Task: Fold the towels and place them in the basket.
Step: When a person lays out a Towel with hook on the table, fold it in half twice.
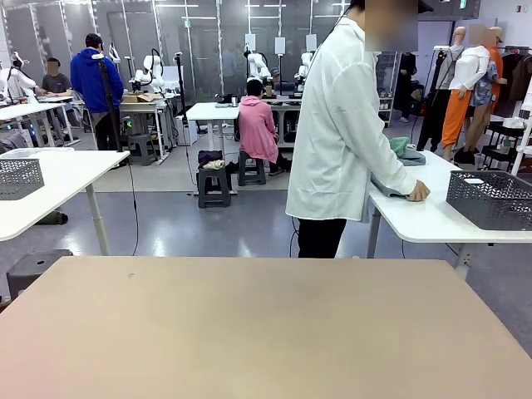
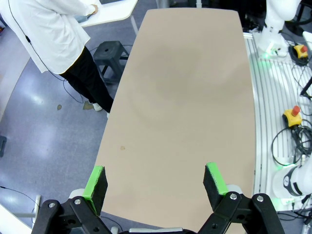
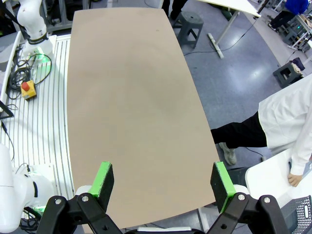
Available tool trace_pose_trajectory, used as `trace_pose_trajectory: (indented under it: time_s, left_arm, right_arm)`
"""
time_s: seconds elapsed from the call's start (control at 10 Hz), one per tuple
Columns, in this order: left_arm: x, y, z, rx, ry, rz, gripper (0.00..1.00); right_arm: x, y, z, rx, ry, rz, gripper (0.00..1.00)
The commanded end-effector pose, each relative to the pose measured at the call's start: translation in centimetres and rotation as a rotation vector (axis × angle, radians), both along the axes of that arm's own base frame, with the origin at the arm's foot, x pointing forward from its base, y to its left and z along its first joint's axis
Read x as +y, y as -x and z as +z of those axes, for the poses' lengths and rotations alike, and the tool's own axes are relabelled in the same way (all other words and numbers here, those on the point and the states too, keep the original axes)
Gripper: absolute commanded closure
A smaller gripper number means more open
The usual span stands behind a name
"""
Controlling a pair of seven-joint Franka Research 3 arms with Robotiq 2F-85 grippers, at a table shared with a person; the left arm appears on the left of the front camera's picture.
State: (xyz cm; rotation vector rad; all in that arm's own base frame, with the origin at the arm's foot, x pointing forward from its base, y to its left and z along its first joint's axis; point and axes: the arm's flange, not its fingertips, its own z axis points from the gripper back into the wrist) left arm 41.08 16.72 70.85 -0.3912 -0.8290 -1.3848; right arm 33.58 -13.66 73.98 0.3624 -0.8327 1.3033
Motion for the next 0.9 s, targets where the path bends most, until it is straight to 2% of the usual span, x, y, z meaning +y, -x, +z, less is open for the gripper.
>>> trace_pose_trajectory:
  time_s: [0.0, 0.8]
  left_arm:
    - [-0.08, -0.04, 0.08, -0.005, 0.000, -0.001, 0.00]
    - [-0.08, -0.04, 0.08, -0.005, 0.000, -0.001, 0.00]
  right_arm:
    - [0.12, 0.02, -0.09, -0.009, 0.001, 0.005, 0.00]
    - [0.12, 0.02, -0.09, -0.009, 0.001, 0.005, 0.00]
